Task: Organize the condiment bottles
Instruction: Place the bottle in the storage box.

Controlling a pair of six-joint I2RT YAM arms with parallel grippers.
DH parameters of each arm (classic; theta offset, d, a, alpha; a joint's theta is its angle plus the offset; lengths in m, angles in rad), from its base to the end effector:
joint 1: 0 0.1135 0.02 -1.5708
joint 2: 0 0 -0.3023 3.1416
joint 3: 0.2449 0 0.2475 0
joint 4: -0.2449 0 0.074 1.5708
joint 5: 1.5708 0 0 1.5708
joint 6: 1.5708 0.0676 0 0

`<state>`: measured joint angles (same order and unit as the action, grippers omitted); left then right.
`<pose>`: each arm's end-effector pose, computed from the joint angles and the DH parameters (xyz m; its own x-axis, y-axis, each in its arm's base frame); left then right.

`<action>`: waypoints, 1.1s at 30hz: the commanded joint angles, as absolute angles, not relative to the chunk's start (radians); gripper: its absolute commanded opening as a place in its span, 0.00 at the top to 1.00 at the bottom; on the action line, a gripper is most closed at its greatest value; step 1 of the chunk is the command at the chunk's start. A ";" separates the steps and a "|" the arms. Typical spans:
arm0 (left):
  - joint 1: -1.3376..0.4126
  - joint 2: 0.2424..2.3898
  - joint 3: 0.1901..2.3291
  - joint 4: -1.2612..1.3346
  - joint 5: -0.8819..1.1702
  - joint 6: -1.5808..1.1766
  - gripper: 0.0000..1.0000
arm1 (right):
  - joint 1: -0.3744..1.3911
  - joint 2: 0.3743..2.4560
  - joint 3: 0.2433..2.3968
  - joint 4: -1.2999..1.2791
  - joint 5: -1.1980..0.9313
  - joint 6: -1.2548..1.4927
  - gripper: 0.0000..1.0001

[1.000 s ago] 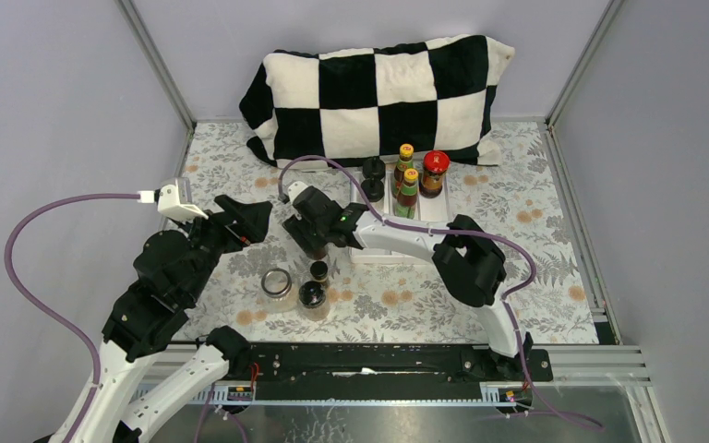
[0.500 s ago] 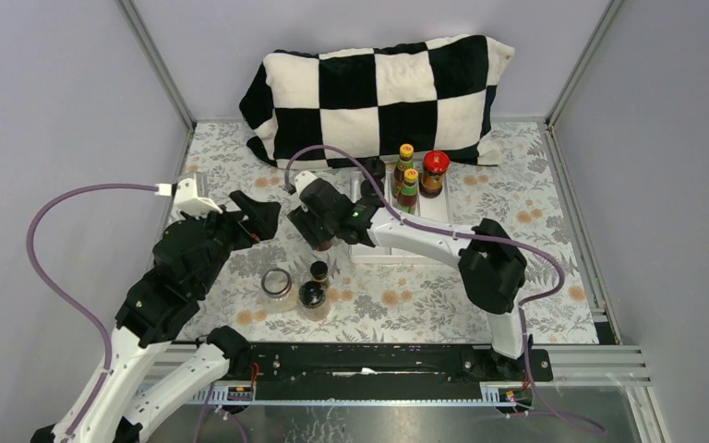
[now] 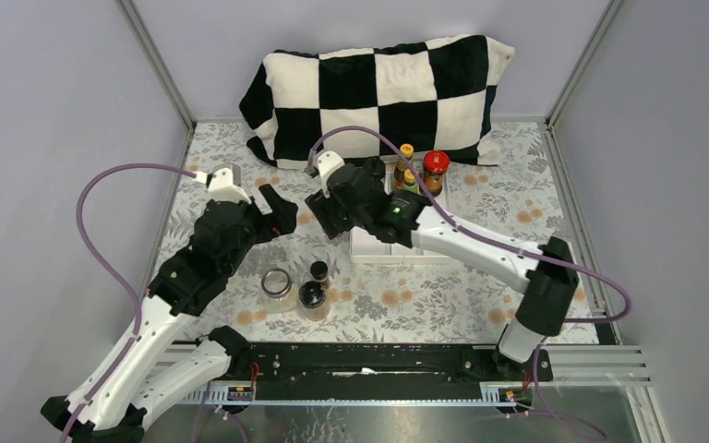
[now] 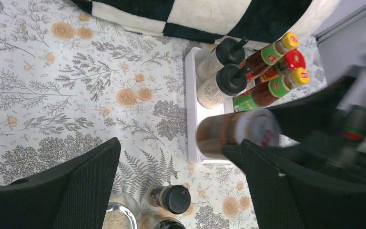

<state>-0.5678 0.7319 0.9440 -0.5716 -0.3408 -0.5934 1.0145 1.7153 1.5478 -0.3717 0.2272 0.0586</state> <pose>0.1353 -0.0595 0.3763 -0.3818 -0.3816 -0.8418 0.0357 0.9040 -0.4259 0.2402 0.3574 0.3600 -0.3131 -0.3955 -0.8634 -0.7082 0.7030 -0.0652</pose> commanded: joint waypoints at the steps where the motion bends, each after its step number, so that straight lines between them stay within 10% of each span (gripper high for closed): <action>1: -0.567 0.794 0.914 -0.483 -0.336 -0.589 0.01 | 1.016 1.539 1.545 -0.365 0.285 0.064 0.42; 15: -0.566 1.003 0.896 -0.376 -0.234 -0.585 0.01 | 0.983 1.271 1.459 -0.498 0.408 0.062 0.40; 33: -0.567 1.023 0.902 -0.363 -0.213 -0.575 0.01 | 0.486 1.187 1.376 -0.577 0.172 0.107 0.40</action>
<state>-0.5678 1.0191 0.9047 -0.4110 -0.2165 -0.5930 0.5571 1.2274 1.3705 -0.6350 0.2413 0.0864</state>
